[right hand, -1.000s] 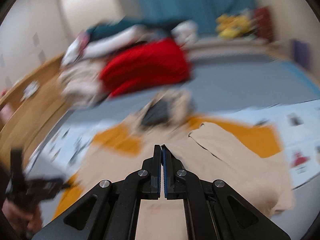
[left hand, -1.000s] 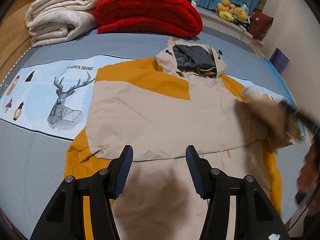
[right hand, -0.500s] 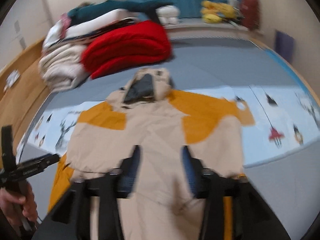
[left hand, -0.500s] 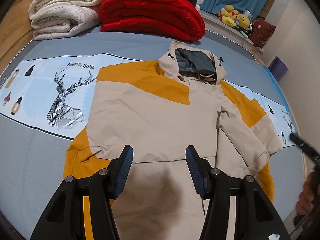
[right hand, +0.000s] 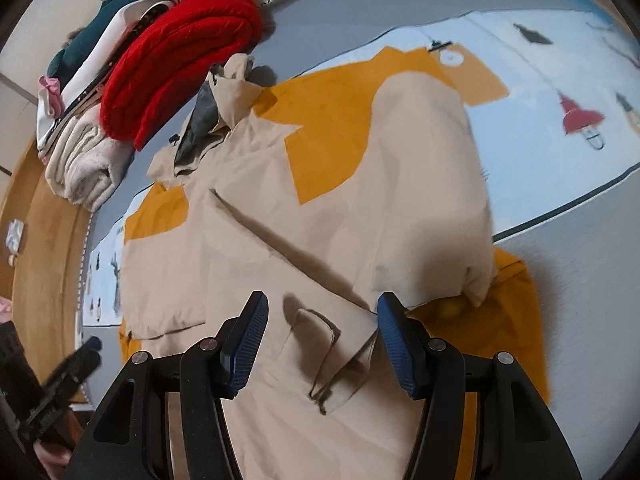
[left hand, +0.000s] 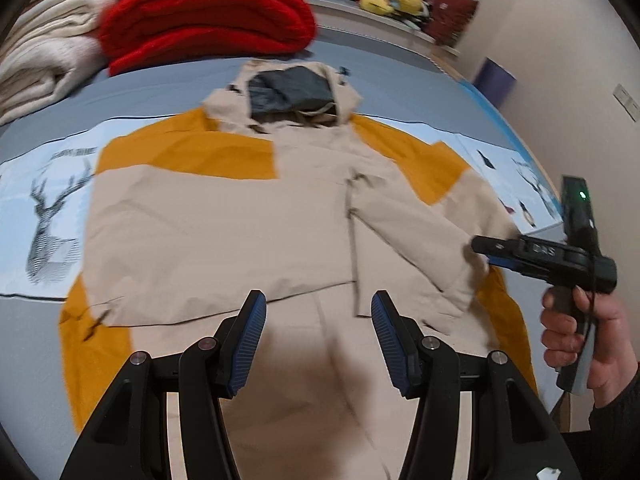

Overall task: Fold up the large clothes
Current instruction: 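Fold the held sleeve across the jacket body and open the right tool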

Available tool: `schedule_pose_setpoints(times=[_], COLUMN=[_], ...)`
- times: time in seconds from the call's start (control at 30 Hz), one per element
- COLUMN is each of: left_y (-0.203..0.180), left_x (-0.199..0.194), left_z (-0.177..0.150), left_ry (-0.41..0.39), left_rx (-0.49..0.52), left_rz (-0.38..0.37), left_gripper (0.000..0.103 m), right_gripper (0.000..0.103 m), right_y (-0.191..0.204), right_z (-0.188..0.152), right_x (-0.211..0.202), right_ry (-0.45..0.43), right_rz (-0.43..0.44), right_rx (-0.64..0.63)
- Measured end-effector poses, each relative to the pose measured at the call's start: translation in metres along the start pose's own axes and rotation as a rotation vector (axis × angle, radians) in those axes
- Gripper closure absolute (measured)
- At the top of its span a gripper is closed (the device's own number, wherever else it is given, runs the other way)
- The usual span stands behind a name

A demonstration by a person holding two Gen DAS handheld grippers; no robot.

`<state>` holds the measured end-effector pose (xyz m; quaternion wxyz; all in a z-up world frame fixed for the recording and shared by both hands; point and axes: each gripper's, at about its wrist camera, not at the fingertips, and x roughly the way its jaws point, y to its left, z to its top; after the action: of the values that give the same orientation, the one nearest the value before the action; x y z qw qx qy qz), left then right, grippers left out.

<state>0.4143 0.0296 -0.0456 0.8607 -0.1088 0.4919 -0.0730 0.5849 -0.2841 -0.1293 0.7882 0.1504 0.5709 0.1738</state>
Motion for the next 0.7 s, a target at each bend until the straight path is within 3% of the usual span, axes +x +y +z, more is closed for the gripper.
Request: schedule_pose_setpoints(times=[0.07, 0.1, 0.13, 0.17, 0.27, 0.33, 0.43, 0.53, 0.7], left_y=[-0.008, -0.012, -0.015, -0.017, -0.024, -0.031, -0.038, -0.045, -0.054], left_x=[0.004, 0.006, 0.007, 0.008, 0.011, 0.012, 0.015, 0.016, 0.019], left_z=[-0.001, 0.000, 0.000, 0.000, 0.001, -0.001, -0.003, -0.003, -0.002], left_ry=[0.003, 0.003, 0.002, 0.002, 0.004, 0.013, 0.034, 0.041, 0.033], left_rx=[0.014, 0.018, 0.023, 0.025, 0.040, 0.052, 0.041, 0.033, 0.061], left_rz=[-0.021, -0.028, -0.037, -0.043, -0.078, -0.125, -0.209, -0.290, -0.276], left_gripper=[0.053, 0.054, 0.054, 0.054, 0.054, 0.054, 0.051, 0.042, 0.040], right_gripper=[0.046, 0.052, 0.066, 0.072, 0.083, 0.088, 0.091, 0.091, 0.091], right_y=[0.004, 0.006, 0.007, 0.009, 0.022, 0.037, 0.056, 0.072, 0.099], right_z=[-0.001, -0.002, -0.002, -0.004, -0.009, -0.012, -0.014, -0.016, -0.021], right_x=[0.002, 0.003, 0.004, 0.005, 0.003, 0.000, -0.002, 0.000, -0.002], right_ry=[0.001, 0.005, 0.015, 0.029, 0.044, 0.046, 0.039, 0.037, 0.017], right_rz=[0.001, 0.001, 0.001, 0.015, 0.057, 0.132, 0.275, 0.402, 0.507], right_rx=[0.002, 0.004, 0.009, 0.018, 0.011, -0.005, -0.013, -0.011, -0.051])
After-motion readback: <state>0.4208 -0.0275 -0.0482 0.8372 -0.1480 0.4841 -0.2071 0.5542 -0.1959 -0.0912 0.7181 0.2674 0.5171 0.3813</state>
